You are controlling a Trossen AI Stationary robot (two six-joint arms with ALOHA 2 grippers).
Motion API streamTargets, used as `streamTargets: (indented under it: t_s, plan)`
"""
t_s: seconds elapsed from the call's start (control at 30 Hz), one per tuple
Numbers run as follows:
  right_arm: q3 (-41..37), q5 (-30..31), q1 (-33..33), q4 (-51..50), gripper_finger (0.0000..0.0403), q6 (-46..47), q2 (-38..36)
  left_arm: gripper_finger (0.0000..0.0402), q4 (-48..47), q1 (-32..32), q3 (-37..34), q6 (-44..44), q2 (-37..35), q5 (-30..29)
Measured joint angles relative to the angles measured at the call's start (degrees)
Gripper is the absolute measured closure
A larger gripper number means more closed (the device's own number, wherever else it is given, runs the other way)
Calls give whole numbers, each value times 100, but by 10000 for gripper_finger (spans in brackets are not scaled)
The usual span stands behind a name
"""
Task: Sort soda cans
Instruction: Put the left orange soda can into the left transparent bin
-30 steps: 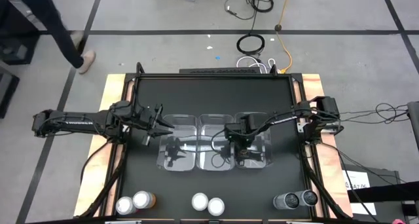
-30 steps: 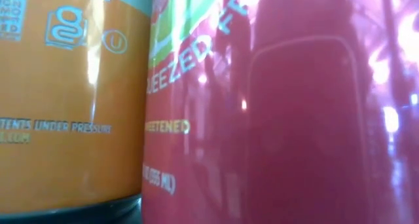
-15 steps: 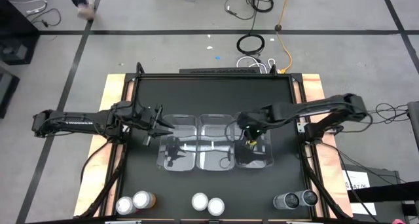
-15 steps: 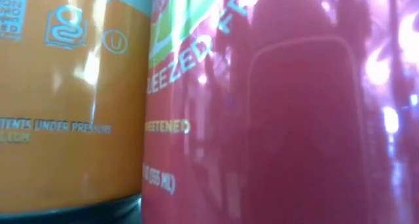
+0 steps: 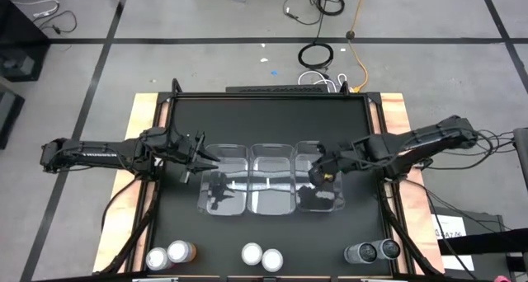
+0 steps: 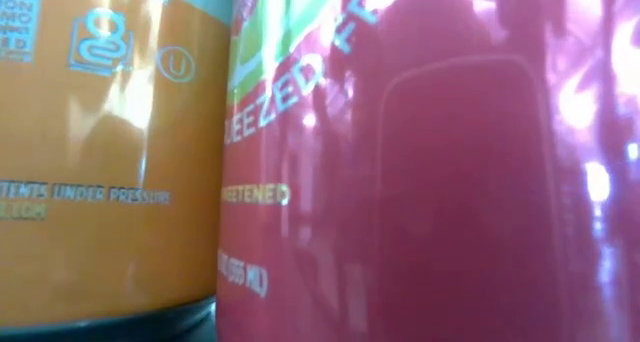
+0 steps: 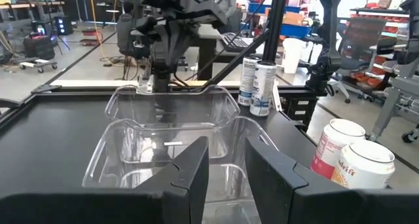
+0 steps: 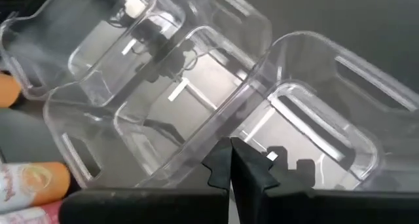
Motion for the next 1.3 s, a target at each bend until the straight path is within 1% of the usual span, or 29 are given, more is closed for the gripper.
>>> streamTargets:
  t_s: [0.13,0.23,0.3,0.47,0.6,0.7,0.8,0.97,1.13,1.23,1.3]
  plan:
    - [0,264,398,-2,403,231,2,292,1,-1,0,-51,0,0]
    - [0,455,636,-9,403,248,2,292,29,-2,0,-528,0,-7]
    - [0,548,780,-37,403,250,2,292,44,-2,0,-774,0,-136]
    - [0,562,1150,-99,403,258,2,292,90,-14,0,-1405,2,-464]
    - [0,587,1539,-217,403,441,4,292,357,-338,0,-1507,0,-765]
    - [-2,868,1888,-413,403,618,4,292,499,-828,17,-1506,39,-1414]
    - [-2,1067,2200,-652,403,865,4,292,322,-1426,206,-1504,227,-2180]
    - [-4,1342,2585,-883,403,1158,4,292,46,-2322,692,-1495,841,-3359]
    - [-4,1617,2785,-983,403,1191,4,293,-7,-3066,1247,-1540,1489,-4312]
    - [-7,1813,2817,-997,403,1193,5,305,-257,-3464,1652,-1799,1802,-4847]
    - [-7,1978,2817,-1101,403,1221,7,324,-625,-3695,1953,-2079,1966,-5079]
